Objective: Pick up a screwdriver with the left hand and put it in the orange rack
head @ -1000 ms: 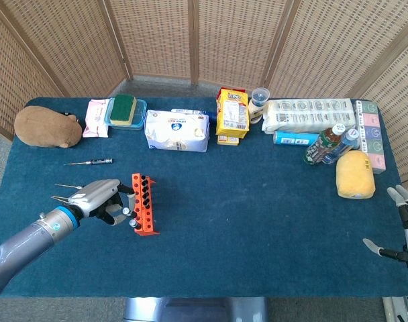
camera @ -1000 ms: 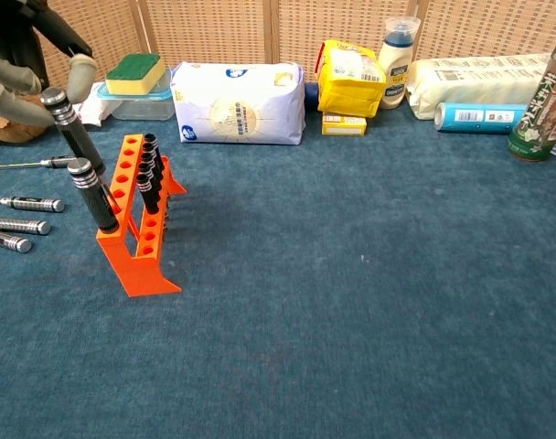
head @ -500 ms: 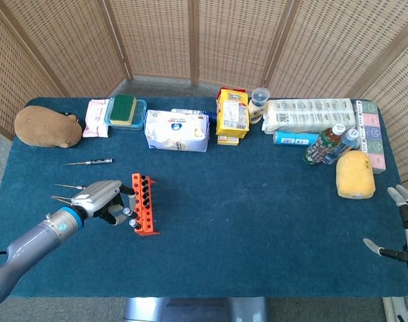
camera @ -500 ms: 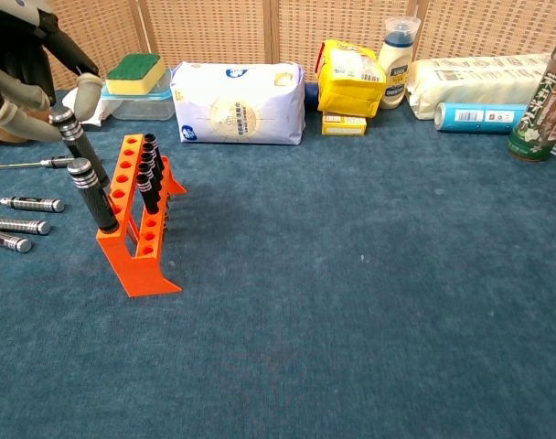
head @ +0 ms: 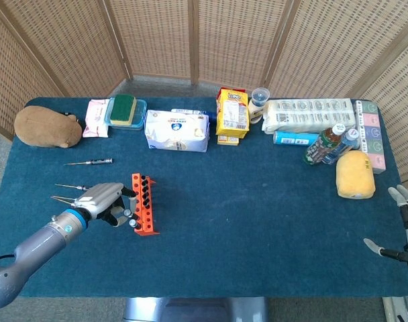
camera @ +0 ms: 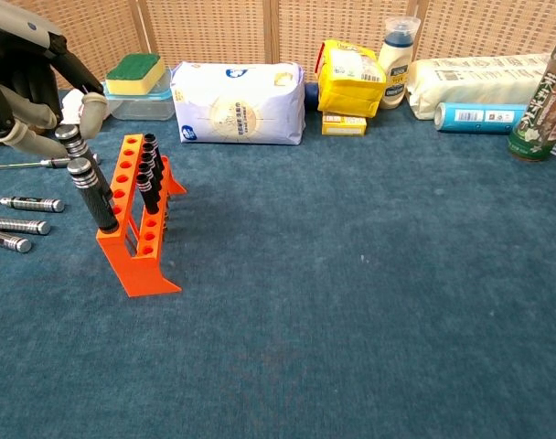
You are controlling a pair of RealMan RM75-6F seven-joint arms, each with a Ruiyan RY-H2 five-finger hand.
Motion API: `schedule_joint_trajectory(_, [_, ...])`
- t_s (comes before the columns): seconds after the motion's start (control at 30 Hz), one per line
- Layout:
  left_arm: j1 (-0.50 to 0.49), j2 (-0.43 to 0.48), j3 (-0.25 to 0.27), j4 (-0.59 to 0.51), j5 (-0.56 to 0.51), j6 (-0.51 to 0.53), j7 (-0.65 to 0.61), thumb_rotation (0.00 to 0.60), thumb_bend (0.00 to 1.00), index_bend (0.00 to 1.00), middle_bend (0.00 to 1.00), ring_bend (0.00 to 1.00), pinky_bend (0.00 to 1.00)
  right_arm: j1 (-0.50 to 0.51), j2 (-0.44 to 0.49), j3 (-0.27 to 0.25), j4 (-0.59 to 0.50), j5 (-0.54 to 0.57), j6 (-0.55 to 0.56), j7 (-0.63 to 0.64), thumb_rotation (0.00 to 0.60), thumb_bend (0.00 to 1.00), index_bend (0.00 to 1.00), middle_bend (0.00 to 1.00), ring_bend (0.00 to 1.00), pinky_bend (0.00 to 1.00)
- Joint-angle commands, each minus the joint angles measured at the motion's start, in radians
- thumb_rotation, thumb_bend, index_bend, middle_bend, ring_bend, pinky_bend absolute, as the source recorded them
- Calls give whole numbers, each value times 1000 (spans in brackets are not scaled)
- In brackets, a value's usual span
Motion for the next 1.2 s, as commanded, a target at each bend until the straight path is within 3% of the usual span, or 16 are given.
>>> schedule_joint_trajectory(0.03, [-3,-4,3,-2,-7,5,10,600,428,569,997,912,978,0,0,0,0,0,0,0,600,15,36,19,17,0])
schedule_joint_trajectory(0.57, [-16,-14,13,-16,-48,54,70,600,429,564,997,912,978,-1,2,1,1,1,1,6,600,16,36,19,17,0])
schedule_joint_trajectory(1.2, [-37,-25,23,-24,-101,65,119,600,429,469,997,912,978,-3,3,2,0,0,4,10,600,17,35,19,17,0])
